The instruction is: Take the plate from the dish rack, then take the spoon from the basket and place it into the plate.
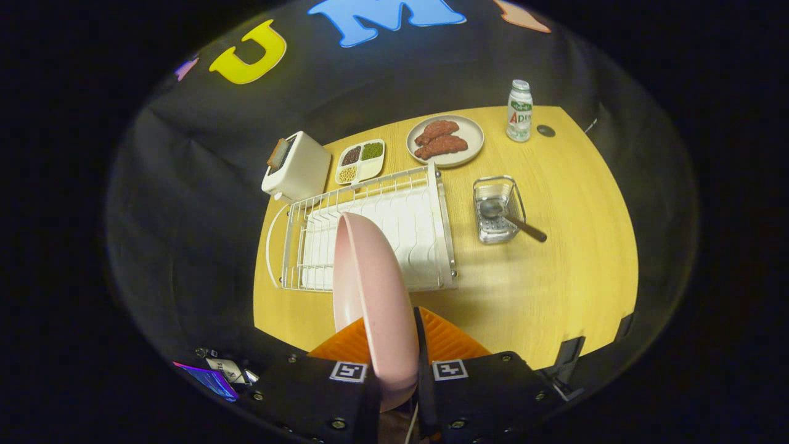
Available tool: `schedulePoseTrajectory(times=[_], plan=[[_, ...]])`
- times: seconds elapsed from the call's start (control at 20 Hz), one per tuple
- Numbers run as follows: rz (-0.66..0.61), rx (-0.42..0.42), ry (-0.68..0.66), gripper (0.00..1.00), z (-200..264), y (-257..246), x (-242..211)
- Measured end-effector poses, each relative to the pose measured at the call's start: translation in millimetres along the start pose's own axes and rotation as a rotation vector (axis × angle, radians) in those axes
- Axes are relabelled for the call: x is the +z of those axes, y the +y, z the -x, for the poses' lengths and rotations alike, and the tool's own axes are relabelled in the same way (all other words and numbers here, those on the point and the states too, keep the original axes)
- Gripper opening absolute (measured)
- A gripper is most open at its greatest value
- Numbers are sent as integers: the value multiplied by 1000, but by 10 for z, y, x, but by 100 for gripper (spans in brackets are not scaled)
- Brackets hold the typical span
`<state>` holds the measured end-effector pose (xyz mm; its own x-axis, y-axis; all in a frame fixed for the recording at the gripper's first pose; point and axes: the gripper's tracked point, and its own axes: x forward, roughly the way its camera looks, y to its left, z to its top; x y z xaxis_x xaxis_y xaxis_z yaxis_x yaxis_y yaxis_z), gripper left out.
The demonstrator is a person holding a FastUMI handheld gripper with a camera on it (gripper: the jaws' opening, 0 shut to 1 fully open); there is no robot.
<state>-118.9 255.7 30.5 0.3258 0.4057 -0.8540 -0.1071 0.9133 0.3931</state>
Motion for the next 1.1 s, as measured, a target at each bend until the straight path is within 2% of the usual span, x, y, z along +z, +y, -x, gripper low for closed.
schedulePoseTrajectory(times=[0.3,0.5,0.65,0.8,0.95,1.05,1.1], plan=[[-62,61,49,24,-444,-374,-693],[-108,84,45,24,-770,-558,-818],[-100,97,72,24,-946,-615,-921],[-83,74,91,24,-1144,-747,-1037],[-98,94,86,25,-1210,-819,-1044],[-61,20,78,33,-1232,-1055,-1042],[-54,3,71,42,-1223,-1140,-1027]])
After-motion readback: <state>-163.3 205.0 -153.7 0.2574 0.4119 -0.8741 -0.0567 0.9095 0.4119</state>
